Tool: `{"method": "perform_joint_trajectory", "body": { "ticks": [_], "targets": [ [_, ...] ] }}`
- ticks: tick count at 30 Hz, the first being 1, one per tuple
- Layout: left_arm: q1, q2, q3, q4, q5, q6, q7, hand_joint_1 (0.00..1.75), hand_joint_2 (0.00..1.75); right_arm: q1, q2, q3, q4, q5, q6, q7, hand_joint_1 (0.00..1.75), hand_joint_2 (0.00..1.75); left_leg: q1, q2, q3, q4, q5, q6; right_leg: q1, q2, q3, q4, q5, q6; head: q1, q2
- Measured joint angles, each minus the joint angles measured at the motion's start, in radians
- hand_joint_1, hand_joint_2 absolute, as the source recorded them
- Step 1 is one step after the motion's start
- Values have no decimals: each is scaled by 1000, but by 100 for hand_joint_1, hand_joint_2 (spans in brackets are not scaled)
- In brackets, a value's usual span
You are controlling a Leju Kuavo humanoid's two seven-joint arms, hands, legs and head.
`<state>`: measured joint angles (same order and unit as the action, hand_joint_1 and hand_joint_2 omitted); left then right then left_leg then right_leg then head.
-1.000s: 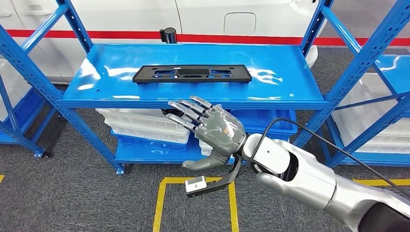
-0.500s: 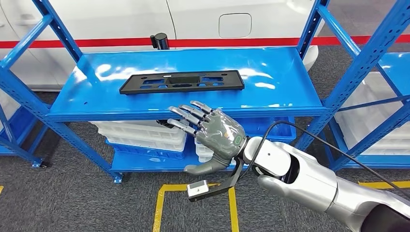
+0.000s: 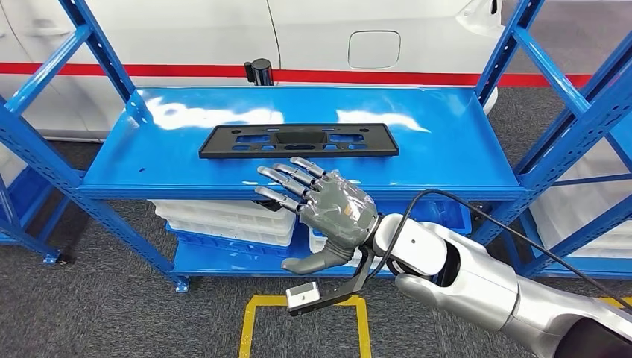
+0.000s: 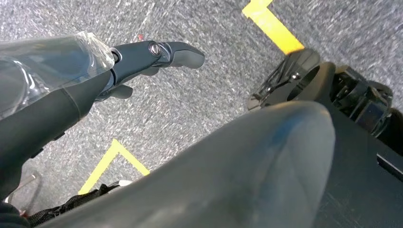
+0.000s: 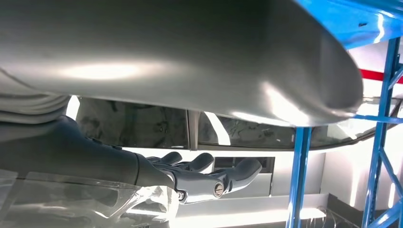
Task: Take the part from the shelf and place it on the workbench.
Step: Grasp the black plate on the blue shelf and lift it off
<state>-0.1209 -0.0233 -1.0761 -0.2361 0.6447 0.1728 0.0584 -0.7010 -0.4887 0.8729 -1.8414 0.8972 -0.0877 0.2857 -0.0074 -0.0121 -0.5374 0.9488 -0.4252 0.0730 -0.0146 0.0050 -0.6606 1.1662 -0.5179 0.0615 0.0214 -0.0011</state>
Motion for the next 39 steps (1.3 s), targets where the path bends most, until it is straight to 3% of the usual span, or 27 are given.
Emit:
{"method": "perform_joint_trajectory", "body": {
  "ticks": [1, 3, 6, 8, 9, 11, 13, 14, 15, 17, 18, 20, 23, 24, 26, 28, 29, 30, 31, 33, 34, 37, 39],
  "targets": [
    [0, 0, 0, 0, 0, 0, 0, 0, 0, 0, 0, 0, 0, 0, 0, 0, 0, 0, 0, -1, 9, 0, -8, -4, -1, 0, 24, -71, 49, -1, 0, 0],
    [-3, 0, 0, 0, 0, 0, 0, 0, 0, 1, 0, 0, 0, 0, 0, 0, 0, 0, 0, -2, 20, 1, -21, -14, 2, -1, 56, -171, 91, -11, -1, 0],
    [-4, -1, 0, 0, 0, 0, 0, 0, 0, 2, 0, 0, -1, 0, 0, 0, 0, 0, -3, -2, 25, 10, -29, -31, 6, -2, 67, -191, 91, -36, -1, 0],
    [-4, 0, 0, 0, -1, -1, 0, 0, 0, 2, 0, -1, -1, 1, 0, 0, 0, 0, -1, 0, 13, 50, -45, -41, 1, -3, 83, -194, 87, -49, -2, 0],
    [-6, 0, 0, 0, -2, -1, 0, 0, 0, 2, 0, -2, -1, 1, 0, 0, 0, 0, 2, 0, -11, 98, -63, -47, -1, -4, 90, -195, 84, -53, -3, 0],
    [-8, -1, 0, 0, -3, -1, 0, 0, 0, 3, 1, -2, -1, 2, 0, -2, 0, 0, 8, 2, -95, 236, -112, -59, -1, -4, 99, -196, 75, -58, -5, 0],
    [-6, -1, 0, 0, -3, 0, 2, 0, 0, 6, 1, -1, -1, 2, 0, -4, 0, 0, 10, 2, -164, 319, -127, -65, 0, -2, 108, -196, 65, -58, -5, 0],
    [-5, -1, 0, 0, -3, 0, 3, 0, 0, 7, 1, -1, -1, 2, 0, -4, 0, 0, 10, 3, -171, 303, -104, -64, 0, -1, 115, -196, 59, -57, -6, 0],
    [-4, -1, 0, 0, -3, 0, 3, 0, 0, 7, 1, -2, -1, 3, 0, -5, 0, 0, 9, 3, -159, 249, -62, -59, 1, 0, 124, -196, 52, -55, -6, 0],
    [-4, 0, 0, 0, -4, 0, 3, 0, 0, 8, 1, -2, -1, 3, 0, -5, 0, 0, 1, 5, -109, 99, 26, -43, 1, 0, 143, -197, 38, -50, -6, 0],
    [-4, 1, 0, 0, -5, 0, 4, 0, 0, 8, 1, -1, -1, 3, 0, -6, 0, 0, -4, 5, -89, 47, 42, -35, 2, 0, 148, -198, 32, -45, -6, 0],
    [-5, 2, 0, 1, -7, 0, 5, 0, 0, 10, 1, -1, -1, 3, 0, -6, 0, 0, -9, 5, -73, 11, 40, -24, 3, 1, 156, -196, 28, -34, -5, 0],
    [-5, 2, 0, 1, -8, 0, 6, 0, 0, 9, 1, -3, -1, 2, -1, -7, 0, 0, -3, 4, -45, -5, 43, -12, 4, 0, 154, -166, 18, -23, -4, 0],
    [-7, 2, 0, 1, -8, 0, 6, 0, 0, 8, 1, -4, -2, 2, -1, -8, 0, 0, -1, 4, -35, -9, 42, -8, 4, -1, 137, -128, 1, -20, -4, 0],
    [-11, 2, 0, 1, -9, 0, 6, 0, 0, 10, 2, -5, -2, 2, -1, -8, 0, 0, 1, 3, -23, -12, 35, -1, 3, -1, 64, -4, -48, -14, -3, 0],
    [-10, 2, 0, 2, -9, 0, 6, 0, 0, 15, 2, -4, -2, 2, -1, -8, 0, 87, 1, 2, -13, -12, 23, -1, 1, -1, -7, 84, -73, -8, -2, 0],
    [-9, 2, -1, 2, -9, -1, 6, 0, 0, 16, 2, -4, -2, 2, -1, -9, 0, 131, 2, 2, -6, -11, 17, -2, 0, -1, -19, 77, -56, -6, -2, 0],
    [-9, 2, -1, 2, -9, -1, 6, 0, 0, 16, 2, -4, -2, 2, -1, -9, 0, 175, 3, 1, 3, -11, 10, -5, -2, -1, -11, 32, -18, -3, -2, 0],
    [-8, 2, -1, 2, -9, -1, 6, 0, 0, 16, 2, -4, -1, 2, -1, -10, 0, 175, 4, 0, 13, -10, 2, -9, -5, -1, 11, -40, 35, -1, -2, 0],
    [-11, 2, 0, 2, -9, -1, 6, 0, 0, 15, 2, -3, 0, 1, 1, -13, 0, 175, 5, -2, 25, -7, -11, -19, -6, -2, 53, -159, 89, -3, -3, 0],
    [-13, 2, 0, 2, -8, 0, 6, 0, 0, 15, 2, -2, 1, 1, 2, -14, 0, 175, 4, -3, 26, -5, -16, -25, -4, -2, 61, -185, 99, -9, -3, 0],
    [-16, 2, 0, 2, -2, 1, 6, 0, 0, 9, 4, 0, 3, 1, 6, -19, 0, 175, 3, -3, 26, 4, -26, -41, -3, -5, 65, -191, 102, -32, -3, 0],
    [-18, 2, 0, 2, 1, 1, 8, 0, 0, 1, 9, 1, 8, 1, 5, -27, 0, 175, 5, -1, 1, 56, -51, -51, -7, -6, 70, -192, 101, -40, -3, 0]
  ]
}}
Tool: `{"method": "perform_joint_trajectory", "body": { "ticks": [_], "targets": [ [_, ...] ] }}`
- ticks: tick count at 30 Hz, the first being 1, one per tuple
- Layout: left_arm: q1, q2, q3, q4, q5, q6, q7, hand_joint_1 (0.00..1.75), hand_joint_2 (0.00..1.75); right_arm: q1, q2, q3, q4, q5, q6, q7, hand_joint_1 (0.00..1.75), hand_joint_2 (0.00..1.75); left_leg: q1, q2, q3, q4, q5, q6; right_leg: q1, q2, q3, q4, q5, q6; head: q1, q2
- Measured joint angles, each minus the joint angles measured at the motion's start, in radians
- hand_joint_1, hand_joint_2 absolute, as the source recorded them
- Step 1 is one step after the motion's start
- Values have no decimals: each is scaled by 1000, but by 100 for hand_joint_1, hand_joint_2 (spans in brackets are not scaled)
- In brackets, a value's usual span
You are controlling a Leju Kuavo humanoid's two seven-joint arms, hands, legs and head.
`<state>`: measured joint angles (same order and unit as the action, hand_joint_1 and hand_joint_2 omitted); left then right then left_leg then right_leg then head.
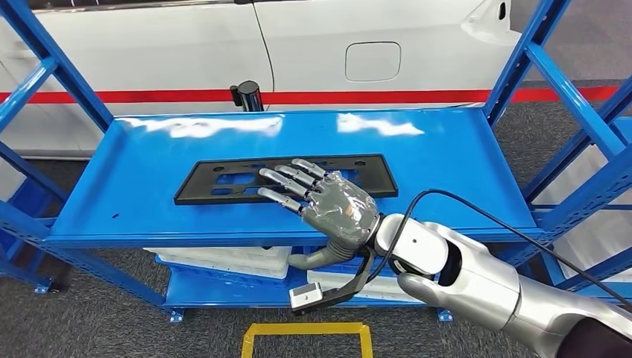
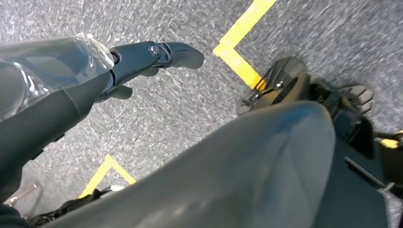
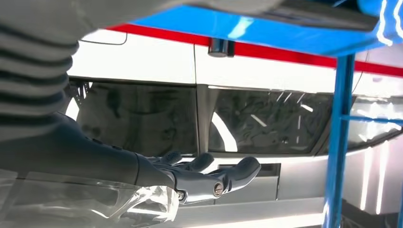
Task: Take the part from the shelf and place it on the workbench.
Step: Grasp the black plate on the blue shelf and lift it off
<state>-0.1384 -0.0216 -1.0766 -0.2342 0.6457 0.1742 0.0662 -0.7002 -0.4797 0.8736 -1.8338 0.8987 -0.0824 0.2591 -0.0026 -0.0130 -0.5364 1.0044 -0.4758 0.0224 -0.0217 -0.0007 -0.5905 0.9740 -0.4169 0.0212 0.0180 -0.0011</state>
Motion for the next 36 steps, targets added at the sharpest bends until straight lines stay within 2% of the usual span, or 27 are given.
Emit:
{"method": "perform_joint_trajectory", "body": {
  "ticks": [1, 3, 4, 5, 6, 8, 10, 12, 13, 15, 16, 18, 19, 20, 21, 24, 25, 26, 28, 30, 31, 33, 34, 35, 36],
  "targets": [
    [-1, 0, 0, 0, 0, 0, 2, 0, 0, -3, 5, 1, 4, 0, -1, -5, 0, 175, 3, 1, -31, 56, -22, -6, -1, 0, 1, 0, -1, -3, -1, 0],
    [-1, 0, 0, 0, -1, -1, 10, 0, 0, -5, 17, 6, 18, 0, -5, -11, 0, 175, 7, 2, -115, 198, -71, -16, 0, 0, 3, 0, -5, -7, -1, 0],
    [0, 1, -1, 0, -3, -2, 14, 0, 0, -4, 21, 9, 26, 1, -8, -13, 0, 175, 8, 3, -150, 245, -82, -19, 0, 0, 3, 0, -7, -8, -1, 0],
    [2, 3, -2, 0, -5, -3, 18, 0, 0, -3, 25, 14, 32, 1, -11, -14, 0, 175, 8, 3, -168, 257, -75, -20, 0, 1, 5, 0, -10, -9, -1, 0],
    [4, 6, -3, 0, -8, -3, 22, 0, 0, -2, 29, 17, 38, 1, -15, -16, 0, 175, 8, 3, -166, 229, -50, -18, 0, 1, 8, 0, -12, -9, -1, 0],
    [4, 17, -8, 0, -16, -6, 25, 0, 0, 0, 38, 22, 49, 0, -23, -19, 0, 175, 6, 3, -115, 86, 35, -8, 1, 2, 17, -1, -17, -6, -1, 0],
    [-1, 30, -13, 0, -26, -12, 24, 0, 0, 1, 46, 25, 61, -5, -31, -26, 0, 175, 0, 4, -70, -27, 78, 3, 3, 2, 22, -1, -22, 0, -1, 0],
    [-4, 41, -20, 0, -33, -19, 26, 0, 0, 4, 55, 29, 74, -11, -34, -33, 0, 175, -6, 4, -59, -51, 81, 11, 4, 2, 24, -3, -27, 11, 0, 0],
    [-5, 44, -22, 0, -34, -21, 27, 0, 0, 5, 58, 31, 79, -15, -33, -37, 0, 175, -4, 5, -54, -55, 90, 16, 5, 2, 26, -4, -29, 16, 0, 0],
    [-8, 51, -24, 0, -35, -22, 30, 0, 0, 5, 64, 33, 87, -22, -28, -42, 0, 175, 2, 5, -46, -65, 99, 26, 4, 2, 18, 25, -53, 25, 1, 0],
    [-11, 53, -24, 0, -35, -22, 30, 0, 0, 4, 66, 34, 90, -25, -25, -44, 0, 175, 4, 5, -43, -70, 102, 31, 4, 2, -2, 72, -80, 27, 2, 0],
    [-16, 58, -24, 0, -35, -22, 29, 0, 0, 6, 70, 40, 99, -29, -22, -46, 0, 175, 2, 5, -41, -70, 100, 37, 3, 2, -68, 210, -144, 31, 3, 0],
    [-17, 59, -24, 0, -35, -22, 29, 0, 0, 8, 72, 43, 103, -31, -20, -46, 0, 175, 1, 4, -41, -70, 99, 38, 3, 2, -98, 267, -162, 32, 3, 0],
    [-17, 59, -25, 0, -35, -22, 28, 0, 0, 9, 73, 46, 107, -33, -16, -46, 0, 175, 0, 4, -40, -70, 98, 39, 3, 2, -113, 289, -161, 33, 3, 0],
    [-16, 60, -25, 0, -35, -22, 27, 0, 0, 10, 74, 48, 111, -37, -9, -46, 0, 175, 0, 3, -39, -69, 97, 39, 3, 2, -108, 270, -140, 34, 3, 0],
    [-20, 60, -28, 0, -46, -22, 19, 0, 0, 1, 79, 52, 121, -64, 31, -44, 0, 175, -2, 0, -35, -63, 90, 30, 3, 2, -16, 70, -40, 29, 3, 0],
    [-23, 60, -30, 0, -54, -22, 17, 0, 0, -4, 82, 55, 126, -74, 47, -41, 0, 175, -4, -1, -36, -61, 87, 25, 4, 2, 5, 23, -24, 25, 3, 0],
    [-26, 60, -34, 0, -62, -23, 16, 0, 0, -9, 86, 59, 133, -82, 63, -36, 0, 175, -6, -1, -37, -59, 85, 21, 6, 2, 16, 0, -19, 21, 2, 0],
    [-30, 61, -43, 0, -77, -26, 16, 0, 0, -23, 94, 69, 152, -82, 89, -22, 0, 175, -6, -1, -38, -59, 83, 13, 7, 2, 17, -6, -18, 10, 2, 0],
    [-32, 61, -48, 0, -85, -29, 19, 0, 0, -40, 103, 77, 174, -72, 104, -6, 0, 175, -2, 0, -51, -31, 64, 2, 5, 2, 18, -8, -15, 0, 1, 0],
    [-34, 61, -50, 0, -86, -31, 20, 0, 0, -49, 109, 79, 186, -68, 107, -2, 0, 175, 1, 1, -71, 13, 40, -5, 3, 2, 19, -9, -14, -5, 1, 0],
    [-35, 60, -55, 0, -88, -35, 22, 0, 0, -59, 121, 86, 209, -64, 110, 2, 0, 175, 6, 2, -139, 154, -22, -17, 2, 1, 19, -9, -15, -9, 0, 0],
    [-36, 60, -58, 0, -88, -37, 24, 0, 0, -62, 127, 90, 222, -62, 111, 2, 0, 175, 8, 3, -172, 218, -43, -20, 2, 1, 19, -9, -16, -9, 0, 0],
    [-35, 61, -62, 0, -89, -38, 26, 0, 0, -65, 132, 95, 237, -62, 113, 3, 0, 175, 9, 3, -191, 251, -47, -22, 2, 1, 20, -9, -17, -10, 0, 0],
    [-35, 62, -64, 0, -90, -39, 28, 0, 0, -69, 137, 100, 252, -61, 116, 5, 0, 175, 9, 3, -191, 242, -32, -22, 2, 1, 20, -9, -17, -9, 0, 0]
  ]
}}
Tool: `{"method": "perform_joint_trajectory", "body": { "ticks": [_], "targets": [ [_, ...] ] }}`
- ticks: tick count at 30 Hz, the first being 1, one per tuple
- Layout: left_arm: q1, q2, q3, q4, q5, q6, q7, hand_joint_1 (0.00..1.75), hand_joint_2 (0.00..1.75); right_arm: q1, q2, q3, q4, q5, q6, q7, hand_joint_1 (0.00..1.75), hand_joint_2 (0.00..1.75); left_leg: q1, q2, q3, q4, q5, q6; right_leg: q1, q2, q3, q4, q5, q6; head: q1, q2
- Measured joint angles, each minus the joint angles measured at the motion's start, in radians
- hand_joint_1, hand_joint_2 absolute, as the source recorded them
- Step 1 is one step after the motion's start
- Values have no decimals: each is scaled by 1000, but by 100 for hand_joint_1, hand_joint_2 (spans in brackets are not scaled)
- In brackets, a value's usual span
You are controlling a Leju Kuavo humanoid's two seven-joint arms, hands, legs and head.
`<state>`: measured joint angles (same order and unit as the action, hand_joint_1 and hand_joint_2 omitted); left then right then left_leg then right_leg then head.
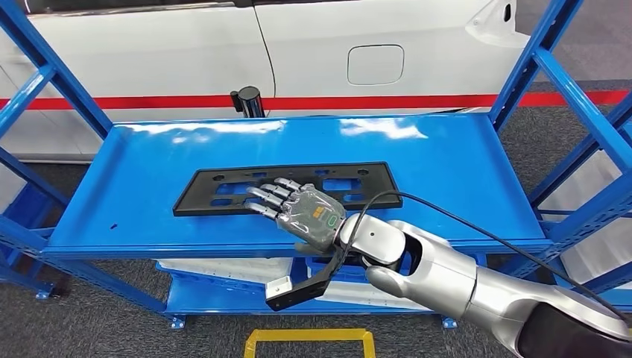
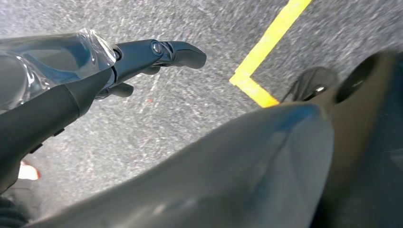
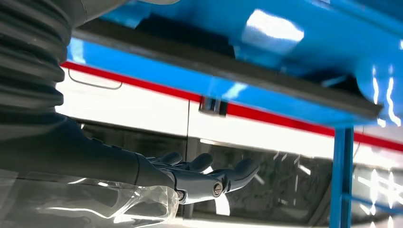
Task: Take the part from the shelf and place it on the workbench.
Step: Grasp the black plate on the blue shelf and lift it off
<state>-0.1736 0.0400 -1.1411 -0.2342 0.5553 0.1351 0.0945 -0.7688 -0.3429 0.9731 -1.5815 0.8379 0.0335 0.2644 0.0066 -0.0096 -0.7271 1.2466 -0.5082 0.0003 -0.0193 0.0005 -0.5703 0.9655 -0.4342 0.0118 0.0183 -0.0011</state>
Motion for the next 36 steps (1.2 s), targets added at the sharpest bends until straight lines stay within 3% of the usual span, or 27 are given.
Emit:
{"method": "perform_joint_trajectory", "body": {
  "ticks": [1, 3, 5, 9, 11, 13, 14, 15, 16, 18, 20, 24, 26, 28, 29, 30, 31, 33, 35, 36],
  "targets": [
    [-1, 1, -2, 0, -2, -1, 2, 0, 0, -7, 6, 4, 16, 3, 4, 2, 0, 175, 0, 0, 21, -50, 30, 2, 0, 1, 1, 0, -1, 1, 0, 0],
    [-7, 3, -6, 0, -6, -2, 7, 0, 0, -27, 21, 13, 54, 8, 11, 8, 0, 175, -1, 1, 93, -202, 97, 9, 2, 2, 4, 1, -4, 5, 0, 0],
    [-15, 5, -9, 0, -11, -5, 12, 0, 0, -48, 38, 22, 98, 11, 20, 14, 0, 175, -6, 0, 134, -289, 124, 18, 6, 3, 5, 0, -7, 13, 1, 0],
    [-20, 5, -15, 0, -18, -14, 18, 0, 0, -84, 70, 39, 192, 18, 44, 35, 0, 175, -7, -1, 142, -305, 128, 40, 5, 3, 1, 12, -22, 30, 2, 0],
    [-26, 6, -20, 0, -23, -18, 19, 0, 0, -102, 82, 46, 240, 18, 58, 44, 0, 175, -4, -1, 147, -312, 131, 51, 4, 3, -42, 104, -72, 34, 3, 0],
    [-32, 7, -25, 0, -28, -21, 20, 0, 0, -111, 94, 54, 291, 19, 75, 55, 0, 175, -6, -1, 147, -311, 130, 57, 4, 3, -114, 244, -126, 36, 4, 0],
    [-34, 7, -28, 0, -31, -23, 20, 0, 0, -113, 101, 58, 317, 21, 84, 64, 0, 175, -6, -2, 148, -311, 129, 57, 4, 3, -140, 287, -132, 36, 4, 0],
    [-36, 7, -30, 0, -33, -25, 21, 0, 0, -117, 107, 63, 343, 26, 91, 74, 0, 175, -6, -4, 149, -311, 128, 58, 4, 3, -148, 291, -119, 37, 4, 0],
    [-36, 7, -32, 0, -34, -28, 22, 0, 0, -124, 114, 66, 368, 31, 98, 86, 0, 175, -6, -5, 151, -310, 127, 57, 3, 3, -135, 254, -88, 36, 4, 0],
    [-39, 7, -35, 0, -36, -32, 22, 0, 0, -145, 126, 72, 415, 41, 111, 111, 0, 175, -8, -6, 156, -306, 121, 51, 3, 2, -70, 109, -15, 34, 4, 0],
    [-44, 8, -35, 0, -37, -34, 22, 0, 0, -162, 137, 75, 456, 45, 123, 133, 0, 175, -11, -7, 157, -303, 115, 43, 5, 2, -26, 15, 15, 28, 4, 0],
    [-51, 9, -36, 0, -39, -37, 23, 0, 0, -186, 158, 76, 518, 45, 130, 154, 0, 175, -8, -6, 154, -292, 102, 24, 6, 4, -17, -1, 18, 9, 3, 0],
    [-53, 10, -37, 0, -41, -37, 24, 0, 0, -198, 166, 75, 547, 41, 143, 182, 0, 175, -3, -4, 116, -207, 54, 11, 2, 3, -15, -4, 20, 1, 2, 0],
    [-55, 10, -40, 0, -43, -38, 27, 0, 0, -205, 169, 74, 578, 35, 155, 214, 0, 175, 1, -2, 49, -60, -8, 1, 1, 3, -15, -3, 20, -3, 1, 0],
    [-54, 10, -41, 0, -43, -39, 29, 0, 0, -208, 169, 74, 593, 32, 157, 227, 0, 175, 3, -1, 23, -7, -24, -2, 1, 3, -14, -3, 19, -3, 1, 0],
    [-54, 10, -43, 0, -43, -39, 30, 0, 0, -211, 169, 73, 606, 29, 158, 236, 0, 175, 4, -1, 16, 6, -21, -4, 1, 4, -13, -3, 19, -3, 1, 0],
    [-54, 10, -44, 0, -44, -40, 31, 0, 0, -214, 169, 72, 618, 28, 158, 241, 0, 175, 5, 0, 30, -22, 0, -3, 1, 4, -12, -3, 19, -2, 1, 0],
    [-57, 10, -47, 0, -45, -40, 31, 0, 0, -220, 168, 69, 637, 27, 158, 246, 3, 175, 7, 1, 106, -173, 62, 0, 2, 5, -7, -3, 18, 1, 1, 0],
    [-61, 10, -50, 0, -45, -40, 31, 0, 0, -224, 167, 66, 653, 27, 158, 248, 90, 175, 2, 2, 164, -286, 98, 9, 5, 6, -5, -4, 16, 9, 2, 0],
    [-62, 10, -50, 0, -45, -40, 31, 0, 0, -223, 166, 66, 660, 26, 158, 251, 134, 175, -1, 2, 173, -303, 100, 14, 7, 6, -4, -5, 17, 14, 3, 0]
  ]
}}
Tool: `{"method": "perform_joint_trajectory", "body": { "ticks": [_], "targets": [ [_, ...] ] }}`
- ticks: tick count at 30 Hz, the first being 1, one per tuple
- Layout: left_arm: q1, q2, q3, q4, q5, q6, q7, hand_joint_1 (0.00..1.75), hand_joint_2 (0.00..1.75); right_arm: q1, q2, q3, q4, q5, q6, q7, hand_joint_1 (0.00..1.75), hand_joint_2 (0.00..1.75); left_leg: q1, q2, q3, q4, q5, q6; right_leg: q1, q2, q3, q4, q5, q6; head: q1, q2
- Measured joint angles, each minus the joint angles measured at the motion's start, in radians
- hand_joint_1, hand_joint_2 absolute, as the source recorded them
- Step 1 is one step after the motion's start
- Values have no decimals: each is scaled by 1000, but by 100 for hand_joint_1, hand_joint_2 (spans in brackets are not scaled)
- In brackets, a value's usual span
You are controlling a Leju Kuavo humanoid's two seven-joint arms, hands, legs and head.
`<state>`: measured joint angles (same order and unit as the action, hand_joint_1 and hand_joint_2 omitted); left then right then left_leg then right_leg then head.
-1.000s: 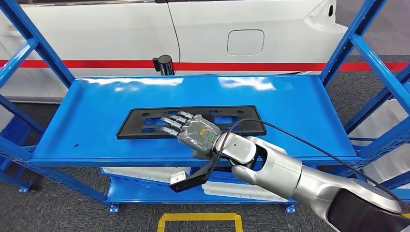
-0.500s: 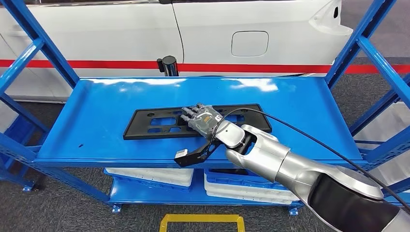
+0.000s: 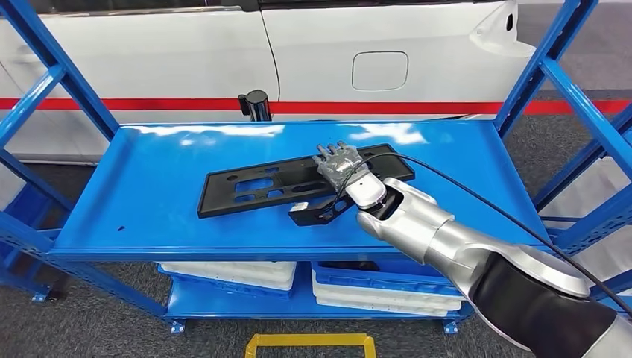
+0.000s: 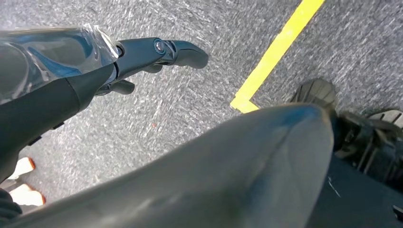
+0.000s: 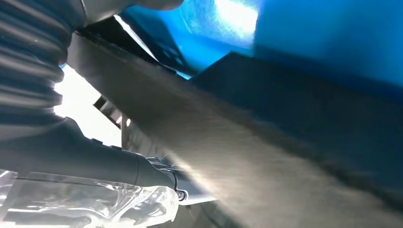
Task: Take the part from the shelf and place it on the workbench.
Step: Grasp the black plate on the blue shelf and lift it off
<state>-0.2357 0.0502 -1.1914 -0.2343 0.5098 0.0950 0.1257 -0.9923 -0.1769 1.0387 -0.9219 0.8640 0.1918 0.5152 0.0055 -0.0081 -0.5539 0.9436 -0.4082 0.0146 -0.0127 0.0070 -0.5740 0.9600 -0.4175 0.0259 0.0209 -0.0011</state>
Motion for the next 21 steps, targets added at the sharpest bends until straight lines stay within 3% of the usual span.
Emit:
{"method": "perform_joint_trajectory", "body": {
  "ticks": [1, 3, 4, 5, 7, 8, 9, 10, 11, 13, 15, 19, 21],
  "targets": [
    [-1, 0, 0, 0, 0, 0, 0, 0, 0, 1, -1, 0, 6, -2, 0, 3, 175, 175, -3, 0, 0, 0, 2, 6, 0, 1, 1, -3, 1, 6, 0, 0],
    [-1, 0, -1, 0, 0, -2, 0, 0, 0, 3, -4, -2, 17, -6, -3, 8, 175, 175, -1, 1, 3, -6, 9, 21, -1, 0, -1, 1, -4, 17, 1, 0],
    [-1, 0, -1, 0, 0, -4, 0, 0, 0, 4, -7, -3, 21, -9, -6, 9, 175, 175, 1, 2, 4, -10, 13, 28, -2, 0, -10, 22, -19, 20, 2, 0],
    [-1, 0, -1, 0, 0, -5, 1, 0, 0, 6, -10, -4, 25, -11, -10, 10, 175, 175, 2, 3, 5, -12, 16, 34, -2, 0, -31, 67, -46, 23, 3, 0],
    [-1, 0, -1, 0, 0, -7, 2, 0, 0, 11, -13, -6, 30, -15, -20, 11, 175, 175, 0, 4, 3, -12, 17, 40, -2, -1, -97, 210, -115, 26, 4, 0],
    [0, 0, -1, 0, 0, -8, 2, 0, 0, 13, -13, -7, 31, -16, -25, 12, 175, 175, -2, 4, 3, -12, 17, 41, -2, -1, -128, 273, -137, 27, 4, 0],
    [0, 0, -2, 0, 0, -8, 0, 0, 0, 15, -14, -7, 32, -16, -30, 12, 175, 175, -2, 4, 4, -12, 16, 41, -2, -1, -143, 303, -139, 28, 4, 0],
    [1, 0, -2, 0, 0, -8, -2, 0, 0, 15, -14, -7, 32, -16, -36, 11, 175, 175, -3, 4, 6, -11, 15, 41, -2, -1, -138, 289, -121, 28, 4, 0],
    [1, 0, -2, 0, 0, -6, -5, 0, 0, 15, -13, -8, 31, -16, -43, 9, 175, 175, -2, 4, 8, -11, 14, 40, -3, -1, -113, 236, -88, 26, 4, 0],
    [0, 0, -2, 0, 1, -2, -11, 0, 0, 15, -13, -10, 26, -17, -62, 2, 175, 175, -4, 3, 11, -7, 8, 32, -3, -2, -40, 86, -24, 22, 4, 0],
    [-1, -1, -1, 0, 2, 2, -14, 0, 0, 16, -10, -13, 17, -18, -78, -6, 175, 175, -8, 3, 10, -3, 3, 24, -1, -2, -4, 9, -2, 14, 4, 0],
    [1, -2, -2, 0, 6, 6, -19, 0, 0, 20, -3, -17, -6, -35, -109, -35, 175, 175, -3, 3, -4, 20, -15, 6, 0, -2, -6, 2, 4, -8, 2, 0],
    [2, -5, -2, 0, 9, 6, -21, 0, 0, 23, -1, -18, -19, -42, -131, -50, 175, 175, 0, 4, -54, 125, -71, -6, -2, -2, -8, 1, 6, -14, 0, 0]
  ]
}}
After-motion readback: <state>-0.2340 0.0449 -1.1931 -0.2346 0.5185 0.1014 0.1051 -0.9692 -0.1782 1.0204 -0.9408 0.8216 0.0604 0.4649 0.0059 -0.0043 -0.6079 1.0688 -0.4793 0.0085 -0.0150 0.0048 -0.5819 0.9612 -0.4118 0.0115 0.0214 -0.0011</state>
